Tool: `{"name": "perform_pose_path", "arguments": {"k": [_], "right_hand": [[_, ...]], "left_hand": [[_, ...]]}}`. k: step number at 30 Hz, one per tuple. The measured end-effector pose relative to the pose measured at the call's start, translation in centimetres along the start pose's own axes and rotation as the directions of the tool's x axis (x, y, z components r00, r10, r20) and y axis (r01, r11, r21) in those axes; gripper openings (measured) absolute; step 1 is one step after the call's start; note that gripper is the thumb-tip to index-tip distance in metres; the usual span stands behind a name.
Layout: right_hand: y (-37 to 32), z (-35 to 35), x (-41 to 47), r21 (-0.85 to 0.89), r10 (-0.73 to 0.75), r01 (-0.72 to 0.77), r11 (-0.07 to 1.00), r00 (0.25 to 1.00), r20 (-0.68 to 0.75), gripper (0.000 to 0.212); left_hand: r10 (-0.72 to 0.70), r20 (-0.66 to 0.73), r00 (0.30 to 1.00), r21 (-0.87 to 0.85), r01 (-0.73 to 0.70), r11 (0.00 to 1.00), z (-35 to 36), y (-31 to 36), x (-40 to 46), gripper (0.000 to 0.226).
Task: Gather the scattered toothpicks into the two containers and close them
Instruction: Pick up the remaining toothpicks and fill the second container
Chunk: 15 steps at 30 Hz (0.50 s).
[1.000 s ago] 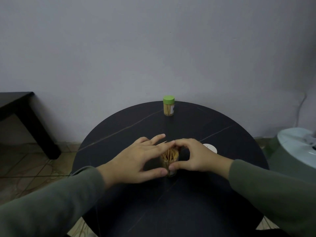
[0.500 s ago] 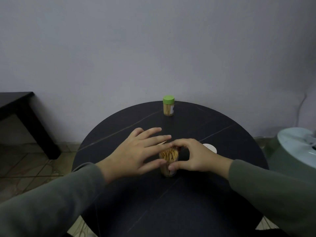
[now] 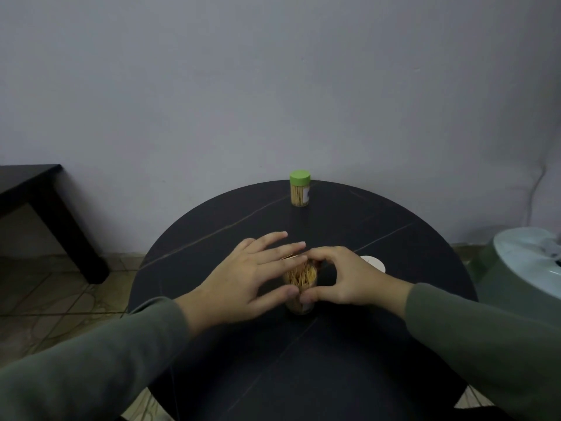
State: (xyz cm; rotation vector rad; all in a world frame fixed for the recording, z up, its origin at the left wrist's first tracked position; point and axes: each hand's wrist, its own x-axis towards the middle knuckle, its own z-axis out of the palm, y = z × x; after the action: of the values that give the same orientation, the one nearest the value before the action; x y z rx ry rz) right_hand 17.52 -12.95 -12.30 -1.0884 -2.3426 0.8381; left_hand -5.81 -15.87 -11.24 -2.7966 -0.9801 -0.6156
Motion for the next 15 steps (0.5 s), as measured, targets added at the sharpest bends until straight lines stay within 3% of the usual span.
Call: {"name": "perform_pose_path", "arguments": {"k": [4,7,9,12,15], "right_hand": [[-0.1,-0.2,0.1,-0.037,-0.003,0.004,0.999,1.000,0.023,0.057],[-0.4,-1.2,-0.3,-0.140,0.012,0.009,0.990,0.988,0.154,0.071],[-0.6,-2.0,-0.4,-0.104,0.038,-0.015,0.994,0.975,0.219,0.076],[-0.4,-2.6,0.4,-0.223,0.099,-0.076,0.972,0.991,0.093,0.067],[-0.2,-2.7,1.5,-0.591,0.149,-0.163,0.790,0.986,-0.073,0.052]], "left_hand": [[0.092,0.013,0.996,0.030,-0.092,0.995,-0.1,-0.6,0.1,0.043],[-0.128,-0.099,0.987,-0.103,0.118,0.988,-0.2,-0.9,0.2,0.045],[-0.314,-0.117,0.942,-0.053,0.310,0.949,0.0,-1.3,0.5,0.045],[-0.560,0.098,0.823,0.102,0.551,0.828,0.4,-2.5,0.4,0.053],[-0.634,0.247,0.732,0.221,0.595,0.773,0.8,-3.3,0.1,0.052]]}}
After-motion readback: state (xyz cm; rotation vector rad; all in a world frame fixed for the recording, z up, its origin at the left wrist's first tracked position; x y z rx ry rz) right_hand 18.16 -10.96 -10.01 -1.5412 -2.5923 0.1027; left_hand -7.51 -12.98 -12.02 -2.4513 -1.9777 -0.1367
